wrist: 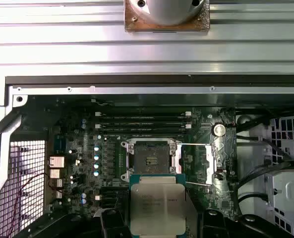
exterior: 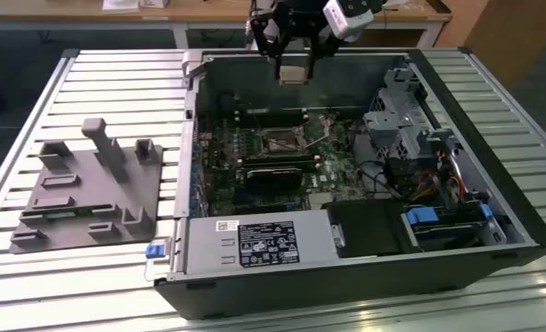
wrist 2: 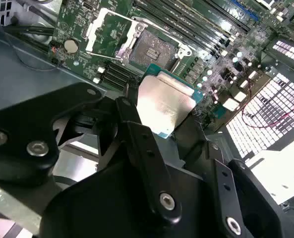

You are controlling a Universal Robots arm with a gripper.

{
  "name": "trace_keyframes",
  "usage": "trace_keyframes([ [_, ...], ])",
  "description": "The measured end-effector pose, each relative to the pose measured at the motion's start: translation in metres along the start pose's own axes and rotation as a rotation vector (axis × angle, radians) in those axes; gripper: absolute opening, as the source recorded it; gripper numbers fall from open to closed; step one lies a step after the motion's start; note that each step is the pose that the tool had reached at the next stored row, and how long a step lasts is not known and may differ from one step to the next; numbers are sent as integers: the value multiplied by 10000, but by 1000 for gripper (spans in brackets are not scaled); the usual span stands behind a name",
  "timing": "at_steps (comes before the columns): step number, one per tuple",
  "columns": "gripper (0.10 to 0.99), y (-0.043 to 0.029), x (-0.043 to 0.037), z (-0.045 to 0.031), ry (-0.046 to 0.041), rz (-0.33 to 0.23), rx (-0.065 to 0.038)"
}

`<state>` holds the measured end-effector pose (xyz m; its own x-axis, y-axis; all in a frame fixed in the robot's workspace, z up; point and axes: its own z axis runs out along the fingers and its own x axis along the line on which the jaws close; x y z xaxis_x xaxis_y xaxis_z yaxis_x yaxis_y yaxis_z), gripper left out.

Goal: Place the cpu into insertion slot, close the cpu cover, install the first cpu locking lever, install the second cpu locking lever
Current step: 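Place the cpu into insertion slot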

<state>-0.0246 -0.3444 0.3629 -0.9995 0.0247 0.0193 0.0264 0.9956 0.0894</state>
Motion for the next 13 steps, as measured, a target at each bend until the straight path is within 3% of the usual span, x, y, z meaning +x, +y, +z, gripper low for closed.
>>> trace_keyframes([
  [11, 541, 0, 0, 0, -5, 53, 1],
  [13, 541, 1, 0, -1, -12, 135, 42],
])
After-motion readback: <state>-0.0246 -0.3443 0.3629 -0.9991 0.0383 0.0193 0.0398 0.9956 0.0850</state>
